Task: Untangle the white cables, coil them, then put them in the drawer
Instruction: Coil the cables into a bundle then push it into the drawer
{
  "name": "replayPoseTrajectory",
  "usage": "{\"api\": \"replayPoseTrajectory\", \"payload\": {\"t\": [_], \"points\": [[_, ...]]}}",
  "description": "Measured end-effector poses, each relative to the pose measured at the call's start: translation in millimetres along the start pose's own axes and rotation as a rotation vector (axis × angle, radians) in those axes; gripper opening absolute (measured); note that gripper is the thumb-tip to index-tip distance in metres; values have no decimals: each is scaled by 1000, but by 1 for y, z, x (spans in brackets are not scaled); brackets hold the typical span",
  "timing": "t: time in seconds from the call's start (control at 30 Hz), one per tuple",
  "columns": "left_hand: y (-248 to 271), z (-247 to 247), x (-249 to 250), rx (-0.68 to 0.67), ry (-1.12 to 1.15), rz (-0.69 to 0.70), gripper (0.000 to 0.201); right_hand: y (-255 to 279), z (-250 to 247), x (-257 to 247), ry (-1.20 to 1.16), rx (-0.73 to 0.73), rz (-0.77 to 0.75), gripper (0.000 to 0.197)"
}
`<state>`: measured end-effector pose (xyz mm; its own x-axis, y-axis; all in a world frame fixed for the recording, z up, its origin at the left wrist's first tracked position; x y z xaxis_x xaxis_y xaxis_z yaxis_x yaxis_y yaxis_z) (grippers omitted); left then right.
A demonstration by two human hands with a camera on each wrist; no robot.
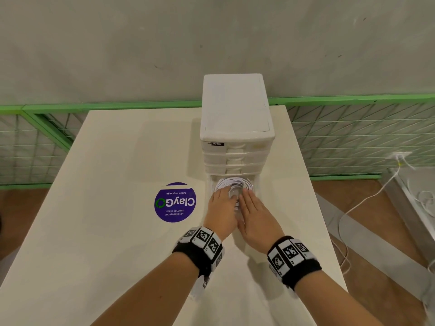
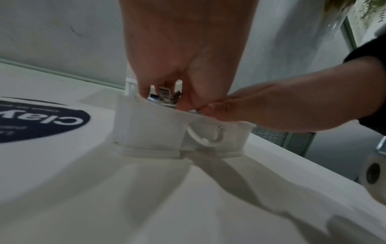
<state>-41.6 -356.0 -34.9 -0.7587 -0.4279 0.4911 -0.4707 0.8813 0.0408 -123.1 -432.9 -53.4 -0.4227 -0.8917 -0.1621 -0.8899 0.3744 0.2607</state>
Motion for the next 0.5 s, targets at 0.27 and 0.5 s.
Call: {"api": "replayPoseTrajectory", "payload": {"t": [0.27,0.5], "points": [[2,-69,-11,681,280,-74,19,-4,2,-3,130,-162,104,94],[-20,-136,-18,861,653,-251,59,-1,-7,-5,257,-121,72,93]]}}
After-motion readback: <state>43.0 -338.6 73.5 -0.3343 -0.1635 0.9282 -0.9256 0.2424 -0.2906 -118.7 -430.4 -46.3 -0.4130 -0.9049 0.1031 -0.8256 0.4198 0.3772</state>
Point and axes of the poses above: each hand's wrist, its own y-axis away from the middle knuckle, its own z-axis out of the palm, x = y × z, the point moved 3 cm from there along -y, towards the middle knuckle, and after that the axes turned 13 degrees about z, right-handed, at the moved point
